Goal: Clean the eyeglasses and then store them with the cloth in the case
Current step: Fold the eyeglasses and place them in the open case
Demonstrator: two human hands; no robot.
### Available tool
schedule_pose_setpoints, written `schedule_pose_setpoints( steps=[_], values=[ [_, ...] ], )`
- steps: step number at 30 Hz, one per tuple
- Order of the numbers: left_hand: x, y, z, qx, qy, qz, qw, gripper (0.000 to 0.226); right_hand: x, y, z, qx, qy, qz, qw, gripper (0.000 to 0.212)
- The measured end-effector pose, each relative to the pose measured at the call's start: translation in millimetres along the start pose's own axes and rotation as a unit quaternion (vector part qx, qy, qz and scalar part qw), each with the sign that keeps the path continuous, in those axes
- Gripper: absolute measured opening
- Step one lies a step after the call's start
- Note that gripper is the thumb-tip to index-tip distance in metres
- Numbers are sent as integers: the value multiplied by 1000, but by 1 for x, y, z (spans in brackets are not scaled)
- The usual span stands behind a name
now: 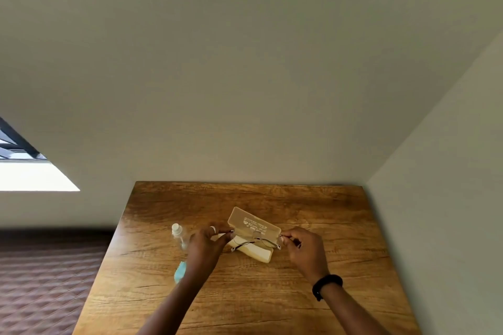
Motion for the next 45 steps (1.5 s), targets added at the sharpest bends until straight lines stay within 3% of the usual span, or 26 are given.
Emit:
schedule_pose_setpoints(
  steps=[3,6,14,23,30,45],
  values=[
    [-5,1,-2,-21,5,-23,1000,22,1,3,3,-8,1,7,1000,15],
    [-9,3,-3,-23,-5,-37,999,11,1,4,5,-23,1,16,1000,17],
    [-12,2,-6,3,-43,-64,997,8,8,3,-3,-66,-1,64,996,16],
    [7,8,-14,-14,-83,-53,995,4,20,7,1,-49,5,74,996,17],
    [16,13,-18,-57,-63,-67,994,5,26,6,8,-12,-1,68,998,14],
    [4,21,-11,-235,194,-96,948,7,26,7,25,71,-2,48,996,13]
  ],
)
Point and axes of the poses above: each hand's wrist, its own x-axis away from the middle knuckle, its own y-axis out of the palm, z = x × y, the point moved 2 cm from there along -x, towards the middle knuckle, and after that the axes turned 2 degrees about -x, right-handed, at the moved point
